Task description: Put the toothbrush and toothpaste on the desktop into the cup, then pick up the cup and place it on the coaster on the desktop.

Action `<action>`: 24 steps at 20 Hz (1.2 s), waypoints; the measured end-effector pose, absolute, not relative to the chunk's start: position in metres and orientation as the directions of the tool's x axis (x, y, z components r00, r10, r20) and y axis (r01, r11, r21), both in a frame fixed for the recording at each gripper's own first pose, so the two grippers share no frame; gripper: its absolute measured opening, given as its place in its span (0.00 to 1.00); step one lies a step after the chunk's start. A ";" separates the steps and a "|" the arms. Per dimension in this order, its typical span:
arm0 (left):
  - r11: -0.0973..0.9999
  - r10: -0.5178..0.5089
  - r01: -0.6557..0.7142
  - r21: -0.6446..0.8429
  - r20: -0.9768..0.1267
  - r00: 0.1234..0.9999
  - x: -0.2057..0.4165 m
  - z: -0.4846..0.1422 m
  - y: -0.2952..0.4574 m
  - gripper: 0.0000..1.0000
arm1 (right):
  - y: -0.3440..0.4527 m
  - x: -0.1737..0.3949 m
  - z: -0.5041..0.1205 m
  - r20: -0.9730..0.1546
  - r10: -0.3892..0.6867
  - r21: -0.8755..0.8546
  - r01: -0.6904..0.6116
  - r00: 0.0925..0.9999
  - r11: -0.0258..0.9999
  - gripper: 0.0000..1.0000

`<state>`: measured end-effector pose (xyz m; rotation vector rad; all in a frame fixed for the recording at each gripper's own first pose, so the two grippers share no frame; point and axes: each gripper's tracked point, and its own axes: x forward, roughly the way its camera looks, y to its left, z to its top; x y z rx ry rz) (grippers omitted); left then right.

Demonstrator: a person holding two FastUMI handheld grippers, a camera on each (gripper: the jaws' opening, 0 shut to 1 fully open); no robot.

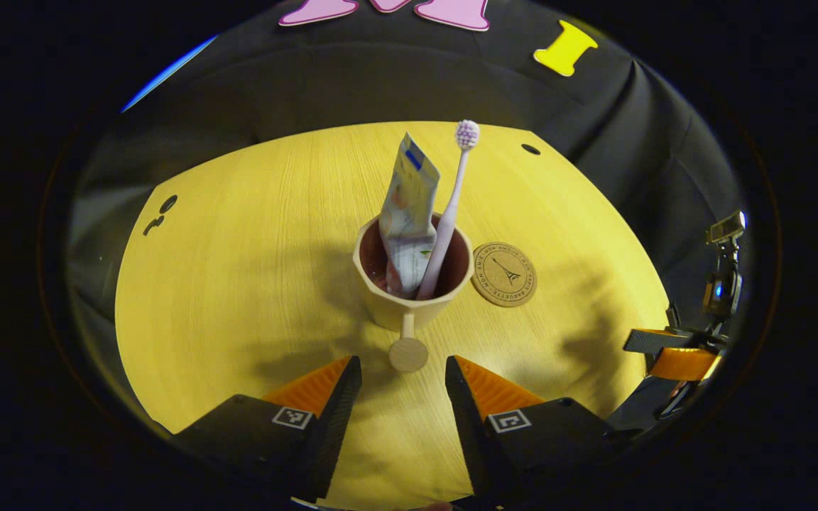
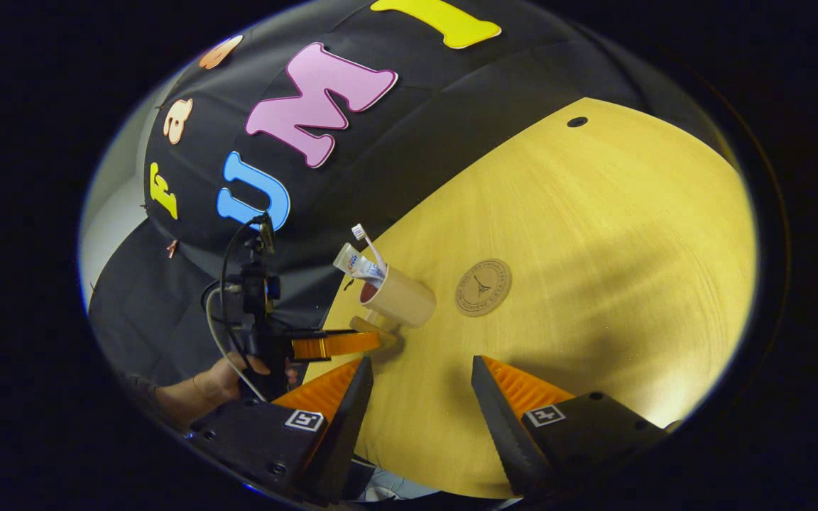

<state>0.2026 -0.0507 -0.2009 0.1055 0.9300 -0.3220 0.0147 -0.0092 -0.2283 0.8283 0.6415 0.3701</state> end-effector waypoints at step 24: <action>0.955 -0.114 0.296 0.023 -0.891 0.439 0.238 -0.224 -0.064 0.34 | -0.106 -0.031 -0.262 -0.440 0.423 0.822 0.167 0.792 0.544 0.86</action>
